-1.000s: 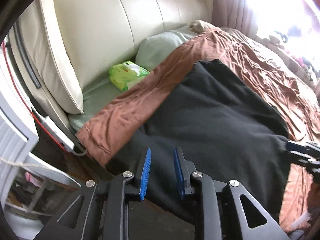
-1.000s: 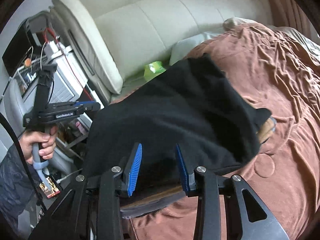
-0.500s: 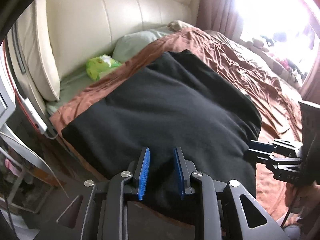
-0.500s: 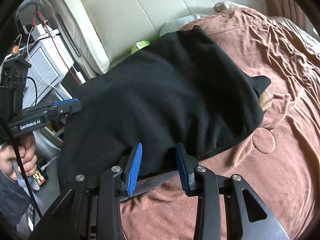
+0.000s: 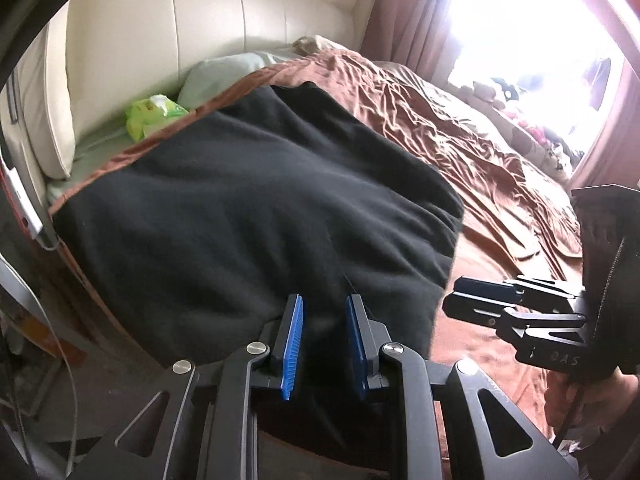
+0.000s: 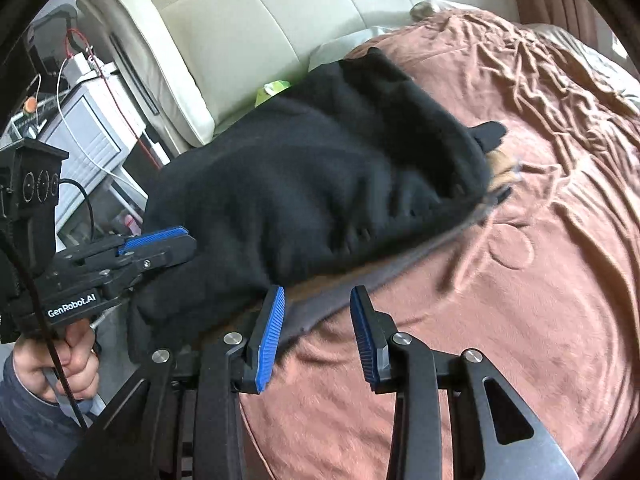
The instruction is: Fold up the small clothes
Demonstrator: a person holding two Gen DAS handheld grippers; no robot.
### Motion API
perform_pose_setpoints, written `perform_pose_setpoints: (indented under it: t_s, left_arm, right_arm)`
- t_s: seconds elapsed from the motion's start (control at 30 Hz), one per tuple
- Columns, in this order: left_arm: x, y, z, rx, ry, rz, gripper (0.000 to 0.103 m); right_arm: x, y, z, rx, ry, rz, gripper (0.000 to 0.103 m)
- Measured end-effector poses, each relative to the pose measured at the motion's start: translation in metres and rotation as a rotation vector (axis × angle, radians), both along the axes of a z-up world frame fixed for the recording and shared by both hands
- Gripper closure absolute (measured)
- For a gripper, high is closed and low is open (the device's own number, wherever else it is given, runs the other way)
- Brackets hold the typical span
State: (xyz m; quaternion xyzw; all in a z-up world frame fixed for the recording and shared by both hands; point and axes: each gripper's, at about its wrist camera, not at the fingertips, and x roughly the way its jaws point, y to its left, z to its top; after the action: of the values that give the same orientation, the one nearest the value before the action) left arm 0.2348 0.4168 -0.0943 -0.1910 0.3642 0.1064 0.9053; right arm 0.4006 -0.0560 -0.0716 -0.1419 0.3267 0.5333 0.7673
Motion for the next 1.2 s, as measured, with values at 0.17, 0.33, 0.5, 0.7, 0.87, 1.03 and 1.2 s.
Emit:
perform_pose_setpoints:
  t_s: [0.17,0.33,0.5,0.7,0.87,1.03,1.2]
  left_arm:
    - [-0.008,-0.014,-0.002,-0.022,-0.021,-0.007,0.089]
    - [-0.022,-0.028,-0.006,-0.078,-0.035,-0.041,0.096]
    - [-0.026,-0.046,-0.006,-0.115,-0.015,-0.097,0.097]
    - [-0.036,-0.071,0.012,-0.074,-0.016,-0.120,0.097]
    - [-0.045,-0.094,0.038,-0.021,-0.034,-0.128,0.075]
    - [-0.062,-0.117,0.070,0.071,-0.111,-0.095,0.002]
    - [-0.073,-0.141,0.097,0.135,-0.142,-0.113,0.000]
  right_arm:
    - [-0.002,-0.026,0.011,0.004,0.004,-0.053,0.071]
    - [-0.009,-0.058,0.025,0.034,0.017,-0.077,0.071]
    - [-0.020,-0.094,0.034,0.061,0.016,-0.108,0.071]
    - [-0.038,-0.142,0.056,0.074,-0.022,-0.159,0.033]
    - [-0.063,-0.183,0.080,0.095,-0.074,-0.212,0.014]
    - [-0.089,-0.218,0.095,0.106,-0.091,-0.258,0.000]
    - [-0.112,-0.247,0.106,0.110,-0.125,-0.295,0.000]
